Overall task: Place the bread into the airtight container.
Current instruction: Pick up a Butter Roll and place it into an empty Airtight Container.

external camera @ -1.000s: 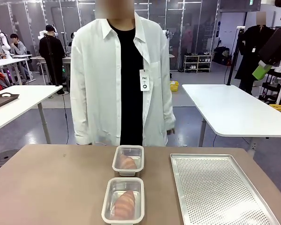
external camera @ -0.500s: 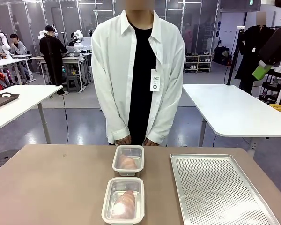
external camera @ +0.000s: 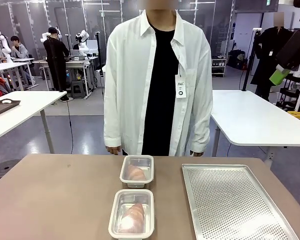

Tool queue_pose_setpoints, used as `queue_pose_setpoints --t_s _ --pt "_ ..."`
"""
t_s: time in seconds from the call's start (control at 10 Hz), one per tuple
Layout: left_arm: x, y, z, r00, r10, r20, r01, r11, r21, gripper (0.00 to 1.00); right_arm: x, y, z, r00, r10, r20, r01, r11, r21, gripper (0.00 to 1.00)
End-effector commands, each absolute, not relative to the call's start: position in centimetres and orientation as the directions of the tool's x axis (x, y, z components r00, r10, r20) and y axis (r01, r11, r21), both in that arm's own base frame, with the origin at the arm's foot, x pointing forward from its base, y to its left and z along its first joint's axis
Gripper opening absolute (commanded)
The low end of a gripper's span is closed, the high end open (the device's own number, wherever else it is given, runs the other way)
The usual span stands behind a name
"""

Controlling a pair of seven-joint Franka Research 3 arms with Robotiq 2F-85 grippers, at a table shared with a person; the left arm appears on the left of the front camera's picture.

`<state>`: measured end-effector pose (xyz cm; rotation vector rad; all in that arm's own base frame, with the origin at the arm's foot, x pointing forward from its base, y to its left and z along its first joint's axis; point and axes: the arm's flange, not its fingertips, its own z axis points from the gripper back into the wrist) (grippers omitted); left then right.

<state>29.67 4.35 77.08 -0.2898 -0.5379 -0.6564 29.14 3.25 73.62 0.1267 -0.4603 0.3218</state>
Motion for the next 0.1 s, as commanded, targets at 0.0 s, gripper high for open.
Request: queue_pose_setpoints --t_s 0.0 --pt "29.54 4.36 77.1 0.65 -0.514 0.559 0.661 0.745 -0.085 1.0 29.13 2.95 73.71 0.843 0.295 0.45 -0.351 0.935 0.045 1.0"
